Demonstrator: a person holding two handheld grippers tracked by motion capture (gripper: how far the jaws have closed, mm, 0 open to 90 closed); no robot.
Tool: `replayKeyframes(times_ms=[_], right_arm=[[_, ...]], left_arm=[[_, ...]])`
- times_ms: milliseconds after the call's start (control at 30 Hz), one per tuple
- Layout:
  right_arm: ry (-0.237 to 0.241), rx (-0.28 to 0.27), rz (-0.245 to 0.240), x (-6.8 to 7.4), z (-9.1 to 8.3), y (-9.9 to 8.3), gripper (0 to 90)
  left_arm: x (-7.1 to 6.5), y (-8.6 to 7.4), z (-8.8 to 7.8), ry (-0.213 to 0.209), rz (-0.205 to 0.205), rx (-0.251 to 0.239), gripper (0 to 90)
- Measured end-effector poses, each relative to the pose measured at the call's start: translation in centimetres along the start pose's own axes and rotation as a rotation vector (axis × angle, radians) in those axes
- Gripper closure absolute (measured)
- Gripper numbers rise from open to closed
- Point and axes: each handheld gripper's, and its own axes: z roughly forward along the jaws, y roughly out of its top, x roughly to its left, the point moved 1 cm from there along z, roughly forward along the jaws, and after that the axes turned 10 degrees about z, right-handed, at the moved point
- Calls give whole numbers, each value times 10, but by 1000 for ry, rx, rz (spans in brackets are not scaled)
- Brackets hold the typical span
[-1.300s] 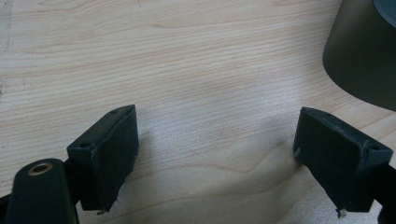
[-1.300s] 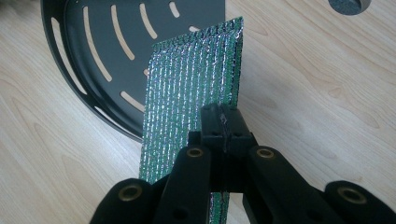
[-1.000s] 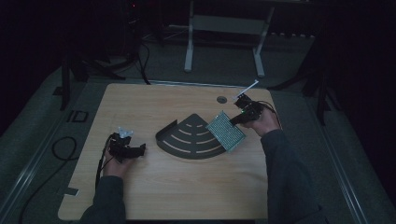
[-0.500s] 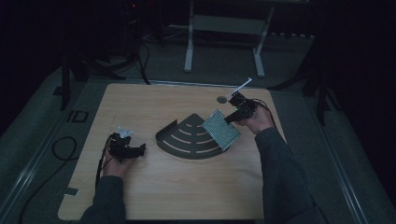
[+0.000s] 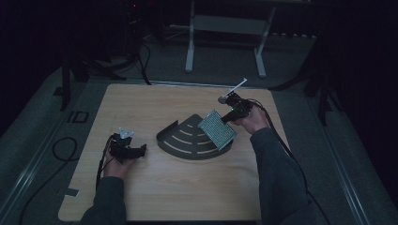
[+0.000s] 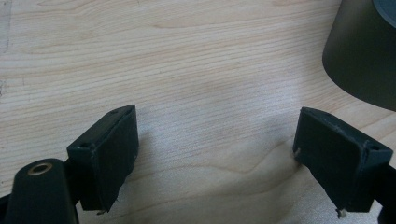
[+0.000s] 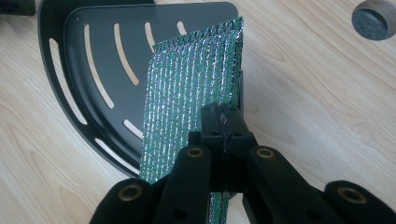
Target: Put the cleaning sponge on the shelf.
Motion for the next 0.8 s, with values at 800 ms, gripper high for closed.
replayKeyframes(times_ms=[800], right_arm=[[-31,25,-25,3,28,6,897]], left_arm=[[0,0,0,-1,1,-1,146]])
